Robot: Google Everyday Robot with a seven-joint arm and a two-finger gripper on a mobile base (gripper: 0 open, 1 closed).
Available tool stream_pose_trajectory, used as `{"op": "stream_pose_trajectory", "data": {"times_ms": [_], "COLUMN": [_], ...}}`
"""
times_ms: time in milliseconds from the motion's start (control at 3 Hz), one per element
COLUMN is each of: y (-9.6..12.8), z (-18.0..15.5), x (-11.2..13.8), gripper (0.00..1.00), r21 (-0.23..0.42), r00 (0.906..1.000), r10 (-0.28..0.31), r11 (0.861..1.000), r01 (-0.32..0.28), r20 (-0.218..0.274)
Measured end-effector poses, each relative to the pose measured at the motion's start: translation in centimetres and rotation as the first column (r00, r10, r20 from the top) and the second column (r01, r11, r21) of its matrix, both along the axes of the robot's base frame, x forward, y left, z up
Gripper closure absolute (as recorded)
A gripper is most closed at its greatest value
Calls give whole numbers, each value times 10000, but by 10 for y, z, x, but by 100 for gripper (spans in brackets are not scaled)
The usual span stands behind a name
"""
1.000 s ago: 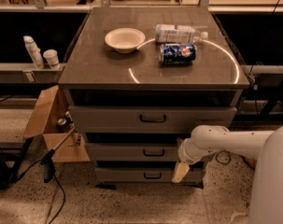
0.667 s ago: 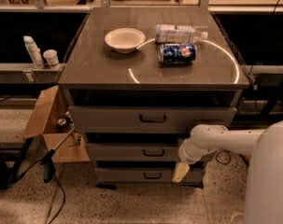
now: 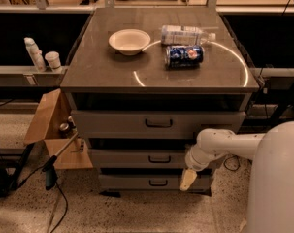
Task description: Open middle drawer
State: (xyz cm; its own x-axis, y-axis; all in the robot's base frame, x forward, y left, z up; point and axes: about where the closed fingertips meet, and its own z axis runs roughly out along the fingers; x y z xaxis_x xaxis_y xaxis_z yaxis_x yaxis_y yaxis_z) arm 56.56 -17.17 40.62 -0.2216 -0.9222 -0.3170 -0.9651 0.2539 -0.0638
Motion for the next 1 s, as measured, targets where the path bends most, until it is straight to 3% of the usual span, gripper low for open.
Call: {"op": "stream_pose_trajectory", "data": {"times_ms": [1000], "y": [-16], "z": [3], "x": [-38], "gripper": [0], "r21": [91], "r00": [9986], "r10": [-369], "r11": [9993], "r01": [372], "r20": [-375]}}
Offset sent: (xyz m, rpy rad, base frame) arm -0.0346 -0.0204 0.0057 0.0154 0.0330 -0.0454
